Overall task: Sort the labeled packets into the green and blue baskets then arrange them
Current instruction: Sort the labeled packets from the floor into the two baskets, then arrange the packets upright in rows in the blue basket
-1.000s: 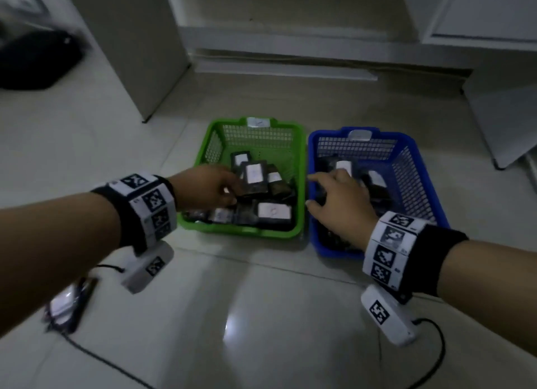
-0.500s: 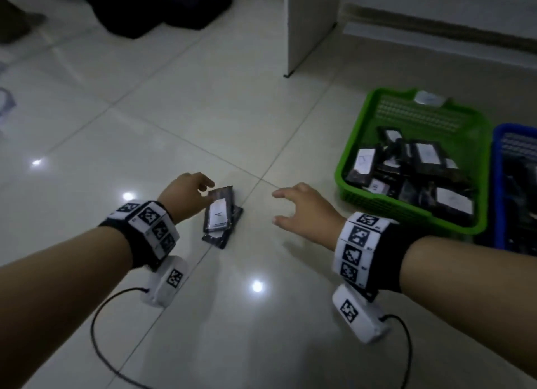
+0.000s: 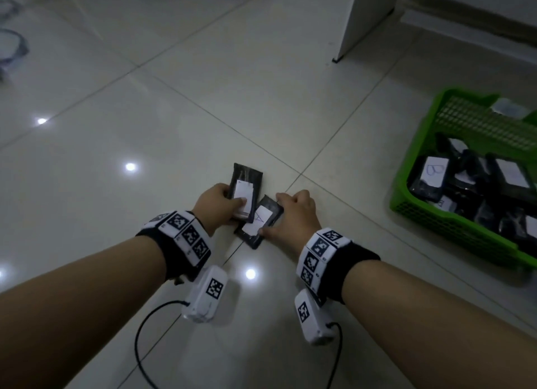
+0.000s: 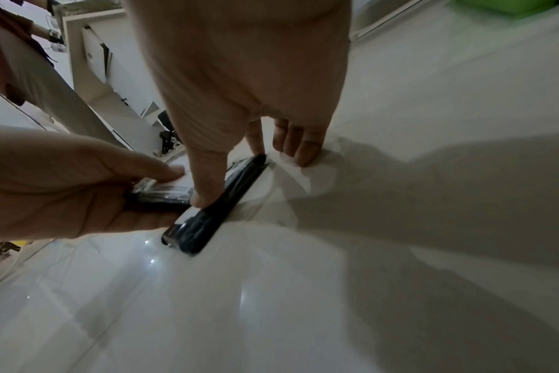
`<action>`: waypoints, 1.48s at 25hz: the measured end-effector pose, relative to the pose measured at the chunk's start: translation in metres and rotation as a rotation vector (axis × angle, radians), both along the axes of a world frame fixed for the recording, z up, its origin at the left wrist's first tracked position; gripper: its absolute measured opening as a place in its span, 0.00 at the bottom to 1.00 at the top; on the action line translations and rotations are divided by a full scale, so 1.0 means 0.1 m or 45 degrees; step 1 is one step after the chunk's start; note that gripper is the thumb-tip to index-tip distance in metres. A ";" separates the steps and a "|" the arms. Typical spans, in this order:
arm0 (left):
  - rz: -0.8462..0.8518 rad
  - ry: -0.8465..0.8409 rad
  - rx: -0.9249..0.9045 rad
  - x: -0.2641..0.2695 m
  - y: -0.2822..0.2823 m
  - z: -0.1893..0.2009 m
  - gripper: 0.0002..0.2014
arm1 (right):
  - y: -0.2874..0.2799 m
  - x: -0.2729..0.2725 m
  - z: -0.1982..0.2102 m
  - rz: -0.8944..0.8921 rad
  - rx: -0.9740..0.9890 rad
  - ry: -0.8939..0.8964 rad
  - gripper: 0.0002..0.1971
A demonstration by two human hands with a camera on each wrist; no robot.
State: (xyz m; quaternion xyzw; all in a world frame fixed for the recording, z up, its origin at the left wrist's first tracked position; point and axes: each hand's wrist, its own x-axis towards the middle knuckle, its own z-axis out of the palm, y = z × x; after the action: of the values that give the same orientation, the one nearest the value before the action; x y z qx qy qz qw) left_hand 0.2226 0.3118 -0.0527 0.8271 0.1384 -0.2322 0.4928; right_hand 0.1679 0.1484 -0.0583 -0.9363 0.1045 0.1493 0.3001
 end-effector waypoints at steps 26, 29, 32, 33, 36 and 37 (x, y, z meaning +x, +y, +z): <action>-0.671 -0.057 -0.421 -0.47 -3.36 2.19 0.07 | -3.96 -1.10 2.07 -0.458 0.320 -0.074 0.12; -0.696 -0.046 -0.352 -0.74 -4.11 2.18 0.02 | -4.76 -1.35 2.08 -0.579 0.446 -0.200 0.12; -0.717 -0.072 -0.144 -0.99 -4.73 1.90 0.03 | -5.36 -1.54 1.94 -0.795 0.542 -0.196 0.12; -0.727 -0.080 -0.061 -1.08 -4.94 1.80 0.04 | -5.55 -1.59 1.85 -0.833 0.541 -0.158 0.13; -0.760 -0.074 0.158 -1.36 -5.40 1.63 0.08 | -5.89 -1.63 1.58 -0.614 0.359 0.111 0.13; -0.795 -0.059 0.200 -1.44 -5.51 1.60 0.08 | -5.90 -1.65 1.53 -0.539 0.277 0.182 0.13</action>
State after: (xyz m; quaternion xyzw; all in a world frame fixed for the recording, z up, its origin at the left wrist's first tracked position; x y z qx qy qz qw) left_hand 0.0786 -0.2391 0.1073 0.8701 -0.1156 -0.3420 0.3355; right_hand 0.0031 -0.4416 0.0948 -0.8428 0.3024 0.1595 0.4157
